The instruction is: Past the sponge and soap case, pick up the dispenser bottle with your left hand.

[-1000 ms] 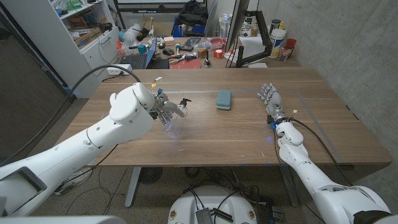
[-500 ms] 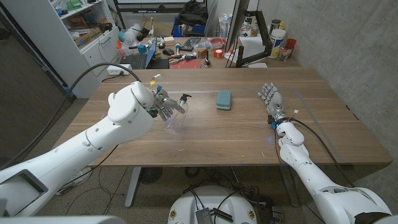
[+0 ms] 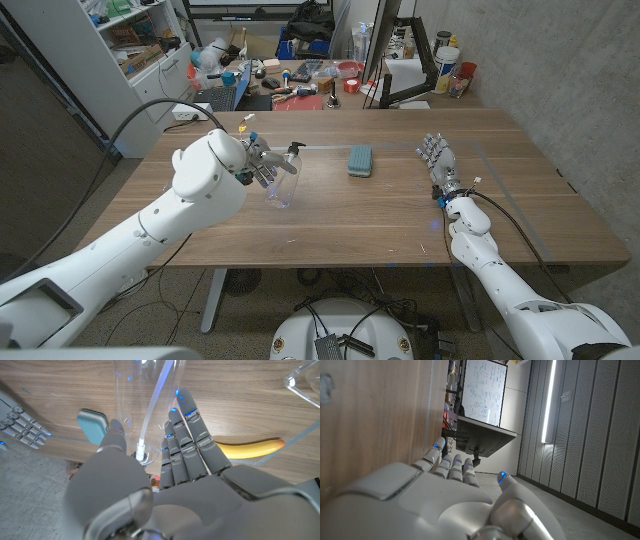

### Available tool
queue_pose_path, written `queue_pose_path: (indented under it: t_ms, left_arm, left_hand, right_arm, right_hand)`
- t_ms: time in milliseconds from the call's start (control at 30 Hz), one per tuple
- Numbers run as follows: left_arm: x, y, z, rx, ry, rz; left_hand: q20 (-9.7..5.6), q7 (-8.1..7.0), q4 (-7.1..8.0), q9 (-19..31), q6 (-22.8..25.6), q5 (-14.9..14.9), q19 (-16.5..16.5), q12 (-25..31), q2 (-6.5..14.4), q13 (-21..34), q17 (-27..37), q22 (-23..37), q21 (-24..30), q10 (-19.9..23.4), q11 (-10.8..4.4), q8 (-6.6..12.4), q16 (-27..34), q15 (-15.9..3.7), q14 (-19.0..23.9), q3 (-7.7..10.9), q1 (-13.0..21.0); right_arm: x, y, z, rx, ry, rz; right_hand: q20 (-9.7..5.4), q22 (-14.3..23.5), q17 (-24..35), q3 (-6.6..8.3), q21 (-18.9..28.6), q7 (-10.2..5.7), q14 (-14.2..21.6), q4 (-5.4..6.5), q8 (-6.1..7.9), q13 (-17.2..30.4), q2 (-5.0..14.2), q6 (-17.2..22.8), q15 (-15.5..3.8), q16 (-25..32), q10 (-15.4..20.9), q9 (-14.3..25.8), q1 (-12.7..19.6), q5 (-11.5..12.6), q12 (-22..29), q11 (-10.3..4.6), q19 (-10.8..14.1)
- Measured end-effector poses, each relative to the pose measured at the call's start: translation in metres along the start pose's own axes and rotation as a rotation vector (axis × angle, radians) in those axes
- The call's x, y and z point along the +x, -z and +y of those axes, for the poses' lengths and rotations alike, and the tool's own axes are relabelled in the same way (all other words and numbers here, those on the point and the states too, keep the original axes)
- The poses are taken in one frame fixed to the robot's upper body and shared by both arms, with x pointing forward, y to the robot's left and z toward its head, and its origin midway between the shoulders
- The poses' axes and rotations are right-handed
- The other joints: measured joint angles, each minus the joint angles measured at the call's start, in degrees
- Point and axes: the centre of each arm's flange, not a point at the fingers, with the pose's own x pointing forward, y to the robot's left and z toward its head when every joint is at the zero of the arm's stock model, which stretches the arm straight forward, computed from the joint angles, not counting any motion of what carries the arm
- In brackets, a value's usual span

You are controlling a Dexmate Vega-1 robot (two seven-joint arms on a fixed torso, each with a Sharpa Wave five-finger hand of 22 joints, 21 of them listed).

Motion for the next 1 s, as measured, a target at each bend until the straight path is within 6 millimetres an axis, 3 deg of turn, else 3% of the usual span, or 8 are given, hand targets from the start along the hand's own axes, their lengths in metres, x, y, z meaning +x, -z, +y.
queue_pose_path:
  t_ms: [1000]
  left_arm:
    - [-0.003, -0.015, 0.018, -0.030, -0.114, -0.078]
  left_hand:
    - [-0.07, 0.04, 0.00, 0.03, 0.19, 0.07, 0.27, -1.50, 0.00, -0.04, 0.01, 0.01, -0.66, 0.24, -0.04, -0.66, -1.00, -0.05, 0.08, 0.00, 0.00]
  right_arm:
    - [-0.007, -0.002, -0.007, 0.007, 0.018, -0.015]
  right_hand:
    - [-0.20, 0.31, 0.00, 0.00, -0.44, 0.31, 0.00, 0.00, 0.00, 0.00, 0.00, 0.31, 0.00, 0.00, 0.00, 0.00, 0.00, 0.00, 0.00, 0.00, 0.20]
